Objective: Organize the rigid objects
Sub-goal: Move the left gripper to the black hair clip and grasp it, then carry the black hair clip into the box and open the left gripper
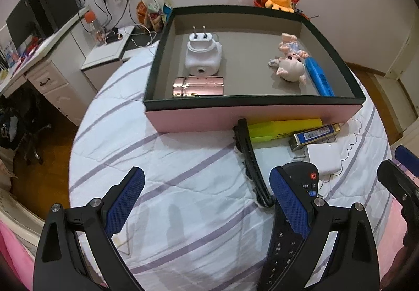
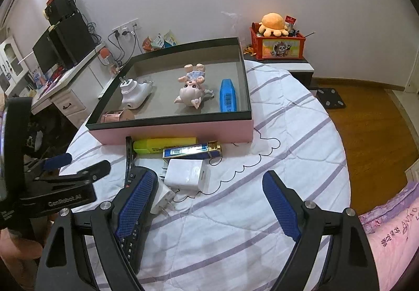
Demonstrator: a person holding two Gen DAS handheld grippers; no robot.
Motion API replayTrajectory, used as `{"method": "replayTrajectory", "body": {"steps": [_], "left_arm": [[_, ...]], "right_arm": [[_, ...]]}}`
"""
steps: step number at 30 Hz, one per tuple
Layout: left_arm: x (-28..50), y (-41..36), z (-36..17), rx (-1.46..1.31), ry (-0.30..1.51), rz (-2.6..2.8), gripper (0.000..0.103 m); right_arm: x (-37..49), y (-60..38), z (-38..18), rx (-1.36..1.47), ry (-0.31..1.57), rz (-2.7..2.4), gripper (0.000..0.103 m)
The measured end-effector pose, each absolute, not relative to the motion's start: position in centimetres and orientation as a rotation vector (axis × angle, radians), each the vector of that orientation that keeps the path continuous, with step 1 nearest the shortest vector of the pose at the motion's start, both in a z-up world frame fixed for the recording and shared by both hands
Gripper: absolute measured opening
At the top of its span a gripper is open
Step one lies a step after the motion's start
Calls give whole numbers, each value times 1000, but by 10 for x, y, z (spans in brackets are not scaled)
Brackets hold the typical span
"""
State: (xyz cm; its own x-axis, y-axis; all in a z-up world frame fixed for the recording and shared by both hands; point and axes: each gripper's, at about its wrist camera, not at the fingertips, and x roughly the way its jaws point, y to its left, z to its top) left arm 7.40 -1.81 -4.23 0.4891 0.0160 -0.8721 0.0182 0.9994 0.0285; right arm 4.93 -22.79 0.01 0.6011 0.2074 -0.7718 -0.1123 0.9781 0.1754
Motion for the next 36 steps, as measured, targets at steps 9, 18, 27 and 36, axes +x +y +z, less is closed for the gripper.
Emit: {"method": "replayTrajectory", "body": {"steps": [9, 18, 27, 36], "left_arm": [[103, -25, -68, 5, 1143, 0, 95], [122, -25, -90, -58, 1218, 14, 81], [121, -9, -83, -82, 1197, 11, 23], [112, -5, -74, -93, 1164, -70, 15]], "right_arm": [[66, -227, -9, 116, 926, 196, 87], [88, -237, -23, 147, 955, 195, 87], [96, -235, -28, 157, 966, 206, 87], [93, -228, -25, 145, 964, 214, 87]]}}
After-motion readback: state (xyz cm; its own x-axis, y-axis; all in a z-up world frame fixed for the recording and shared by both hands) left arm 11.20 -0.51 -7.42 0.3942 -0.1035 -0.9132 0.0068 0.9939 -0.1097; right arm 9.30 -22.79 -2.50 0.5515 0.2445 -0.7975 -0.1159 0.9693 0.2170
